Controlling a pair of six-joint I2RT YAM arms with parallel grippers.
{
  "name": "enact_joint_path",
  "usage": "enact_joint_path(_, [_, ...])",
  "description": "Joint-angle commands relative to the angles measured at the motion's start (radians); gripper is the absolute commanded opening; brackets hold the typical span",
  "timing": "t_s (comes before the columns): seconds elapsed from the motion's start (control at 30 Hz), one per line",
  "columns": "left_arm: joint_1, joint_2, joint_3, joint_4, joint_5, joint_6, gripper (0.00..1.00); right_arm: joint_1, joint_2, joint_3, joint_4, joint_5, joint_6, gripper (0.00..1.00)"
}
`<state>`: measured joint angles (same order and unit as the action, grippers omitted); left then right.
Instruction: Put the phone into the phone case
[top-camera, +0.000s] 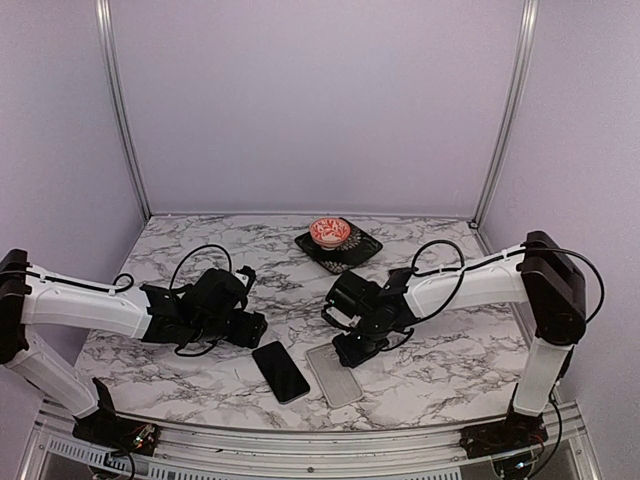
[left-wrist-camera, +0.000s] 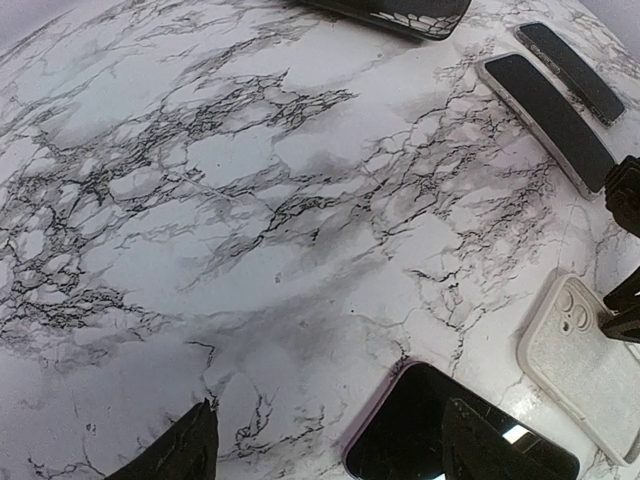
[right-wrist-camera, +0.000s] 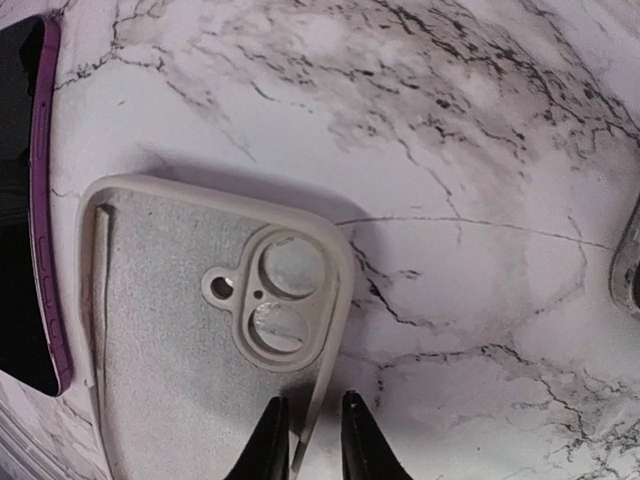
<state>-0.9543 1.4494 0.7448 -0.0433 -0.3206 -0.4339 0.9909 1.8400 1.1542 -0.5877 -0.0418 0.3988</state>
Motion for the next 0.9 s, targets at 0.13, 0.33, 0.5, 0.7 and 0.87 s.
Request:
enact_joint_path(0.13, [0.011,-0.010,-0.023,-0.016,-0.032,-0.016,0.78,0.006,0.030,0.048,-0.045,0.097,0.016,0.06])
enact_joint_path(0.33, [0.012,-0.007,-0.020,-0.016,-0.031,-0.008,0.78,0.004,0.012,0.077,-0.089,0.175,0.013,0.00])
enact_joint_path(0.5, [0.013,-0.010,-0.018,-0.017,-0.033,0.000,0.78,-0.011,-0.010,0.077,-0.118,0.241,0.025,0.00])
enact_joint_path(0.7, [0.014,-0.008,-0.025,-0.020,-0.034,0.001,0.78,-0.034,0.007,0.069,-0.106,0.271,0.013,0.00])
enact_joint_path(0.87, [0.014,-0.021,-0.041,-0.026,-0.040,-0.004,0.78,-0.037,0.028,0.110,-0.106,0.264,-0.012,0.11])
